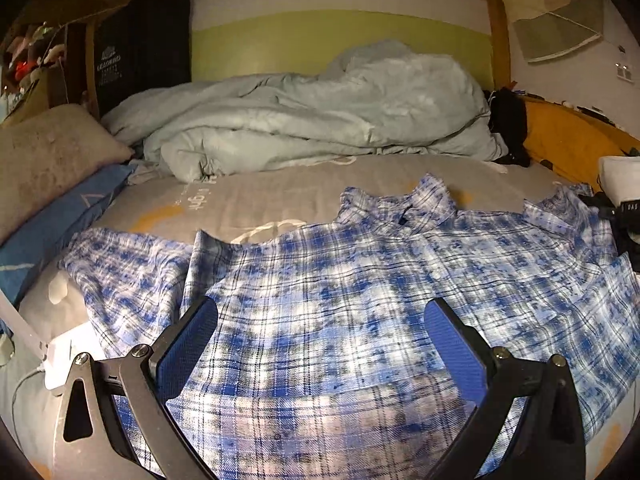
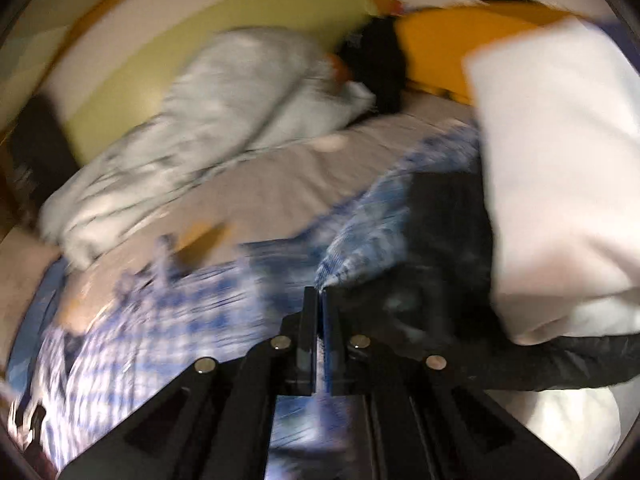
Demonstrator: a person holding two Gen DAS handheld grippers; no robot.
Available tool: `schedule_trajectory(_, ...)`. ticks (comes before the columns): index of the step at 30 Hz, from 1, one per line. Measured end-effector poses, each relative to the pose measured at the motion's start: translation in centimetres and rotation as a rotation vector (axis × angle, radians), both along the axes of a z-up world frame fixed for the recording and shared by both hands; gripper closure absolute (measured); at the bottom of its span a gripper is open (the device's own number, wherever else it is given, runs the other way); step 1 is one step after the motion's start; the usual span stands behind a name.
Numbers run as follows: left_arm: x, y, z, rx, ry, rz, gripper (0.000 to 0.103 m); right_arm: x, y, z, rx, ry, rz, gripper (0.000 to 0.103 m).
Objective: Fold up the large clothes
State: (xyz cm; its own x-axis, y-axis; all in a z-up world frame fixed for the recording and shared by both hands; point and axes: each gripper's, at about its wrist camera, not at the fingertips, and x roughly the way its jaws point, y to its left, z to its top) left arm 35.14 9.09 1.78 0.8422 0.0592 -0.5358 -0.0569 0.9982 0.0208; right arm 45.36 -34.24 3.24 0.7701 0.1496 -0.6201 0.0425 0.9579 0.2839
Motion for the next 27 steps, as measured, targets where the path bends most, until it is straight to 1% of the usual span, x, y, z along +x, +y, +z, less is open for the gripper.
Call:
schedule_trajectory(3, -0.5, -0.7, 0.1, 0.018, -0.007, -0.021, 0.001, -0.6, 3.7, -0.4, -0.062, 0.025, 0.171, 0.101)
schedule_trajectory(5, -0.8, -1.1, 0.2, 0.032, -0.012, -0.031, 0.001, -1.2, 6.7, -1.5, -0.144, 0.064, 0.276, 0.101)
schedule_trajectory(6, -0.9, -1.3, 0.2, 0.038, -0.013, -0.036, 0.001, -1.4, 7.8, -2.0, -0.162, 0.091, 0.314, 0.101)
schedule_trajectory(7, -1.0, -1.5, 0.2, 0.042, -0.013, -0.043, 0.001, -1.2, 8.3, -2.5, -0.159, 0.112, 0.321, 0.100)
schedule_trajectory(9, -1.2, -1.8, 0.2, 0.055, -0.019, -0.052, 0.001, -1.2, 8.0, -2.8, -0.138, 0.134, 0.301, 0.099)
schedule_trajectory(10, -1.3, -2.0, 0.2, 0.069, -0.025, -0.051, 0.000, -1.1, 7.5, -2.7, -0.110, 0.130, 0.283, 0.099)
schedule_trajectory(11, -1.5, -2.2, 0.2, 0.086, -0.037, -0.043, 0.001, -1.0, 6.9, -2.4, -0.088, 0.122, 0.265, 0.096)
schedule_trajectory(12, -1.7, -2.4, 0.3, 0.112, -0.060, -0.024, 0.000, -1.0, 6.2, -2.0, -0.061, 0.105, 0.238, 0.089)
schedule_trajectory(13, -1.9, -2.5, 0.4, 0.128, -0.076, -0.012, 0.000, -0.8, 5.2, -1.4, -0.034, 0.085, 0.196, 0.083)
schedule_trajectory(14, -1.9, -2.5, 0.4, 0.134, -0.081, -0.011, 0.000, -0.8, 4.2, -1.1, -0.009, 0.068, 0.154, 0.076)
schedule_trajectory(17, -1.6, -2.4, 0.2, 0.114, -0.064, -0.024, 0.000, -1.1, 0.9, -0.5, 0.053, 0.045, 0.025, 0.076)
schedule_trajectory(20, -1.1, -2.2, -0.4, 0.092, -0.038, -0.024, 0.000, -0.2, -1.8, -1.2, 0.108, 0.074, -0.064, 0.076)
schedule_trajectory(24, -0.4, -1.8, -1.5, 0.056, 0.006, -0.013, 0.001, 2.4, -3.0, -3.9, 0.159, 0.166, -0.100, 0.076)
schedule_trajectory(27, 0.0, -1.4, -2.1, 0.047, 0.025, -0.001, 0.000, 4.5, -2.9, -5.6, 0.178, 0.228, -0.101, 0.076)
